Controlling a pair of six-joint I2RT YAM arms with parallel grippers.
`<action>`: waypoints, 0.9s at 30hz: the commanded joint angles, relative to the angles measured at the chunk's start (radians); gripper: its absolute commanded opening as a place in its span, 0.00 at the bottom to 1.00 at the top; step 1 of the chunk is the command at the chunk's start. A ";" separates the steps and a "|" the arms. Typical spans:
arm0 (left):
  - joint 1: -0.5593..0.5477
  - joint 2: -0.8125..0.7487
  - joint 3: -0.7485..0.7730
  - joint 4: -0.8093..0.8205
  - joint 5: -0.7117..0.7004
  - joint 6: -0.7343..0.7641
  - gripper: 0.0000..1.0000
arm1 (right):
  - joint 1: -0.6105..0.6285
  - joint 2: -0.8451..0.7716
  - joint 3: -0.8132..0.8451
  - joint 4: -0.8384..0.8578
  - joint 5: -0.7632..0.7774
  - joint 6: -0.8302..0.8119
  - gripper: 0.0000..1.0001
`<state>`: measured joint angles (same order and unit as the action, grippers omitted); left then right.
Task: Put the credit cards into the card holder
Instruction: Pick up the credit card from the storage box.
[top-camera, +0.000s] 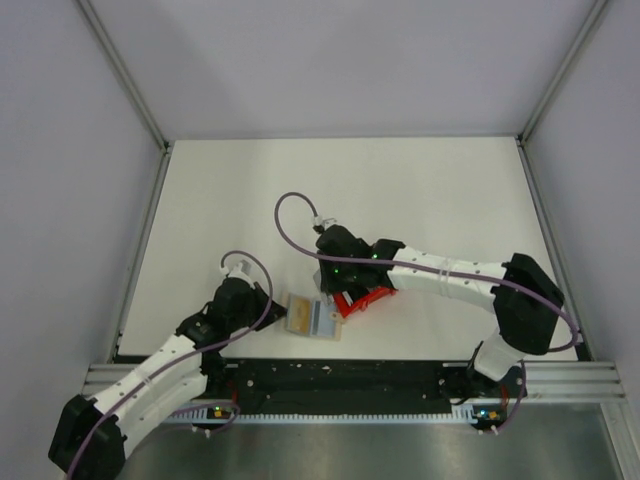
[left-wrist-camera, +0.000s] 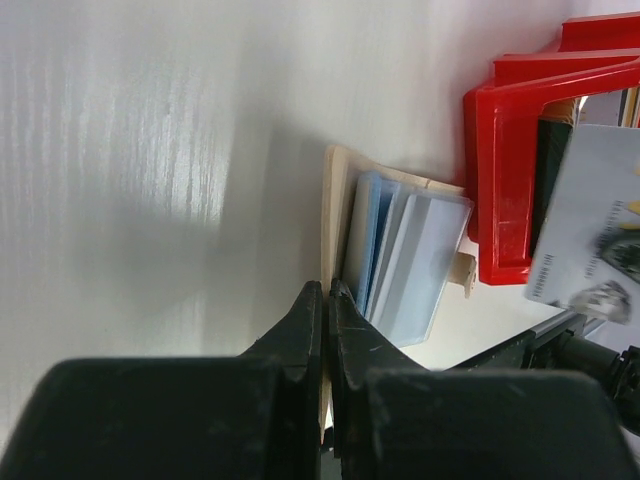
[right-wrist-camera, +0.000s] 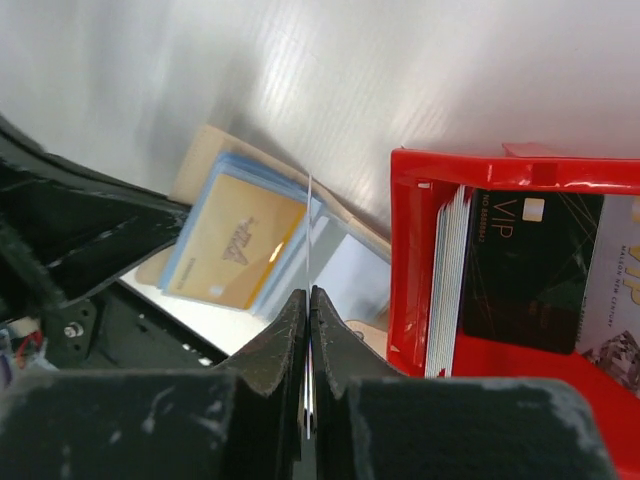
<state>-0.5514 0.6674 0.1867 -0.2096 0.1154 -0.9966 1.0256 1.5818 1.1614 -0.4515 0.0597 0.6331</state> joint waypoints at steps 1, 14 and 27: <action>0.001 -0.028 0.030 -0.042 -0.014 0.013 0.00 | 0.010 0.053 0.031 0.013 0.060 0.008 0.00; -0.001 -0.040 0.034 -0.060 -0.013 0.023 0.00 | -0.024 0.026 -0.081 -0.061 0.230 -0.065 0.00; -0.001 -0.029 0.040 -0.051 -0.002 0.024 0.00 | -0.151 -0.108 -0.183 -0.064 0.201 -0.136 0.00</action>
<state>-0.5514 0.6373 0.1909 -0.2787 0.1123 -0.9913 0.9039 1.5391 1.0027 -0.4831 0.2420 0.5488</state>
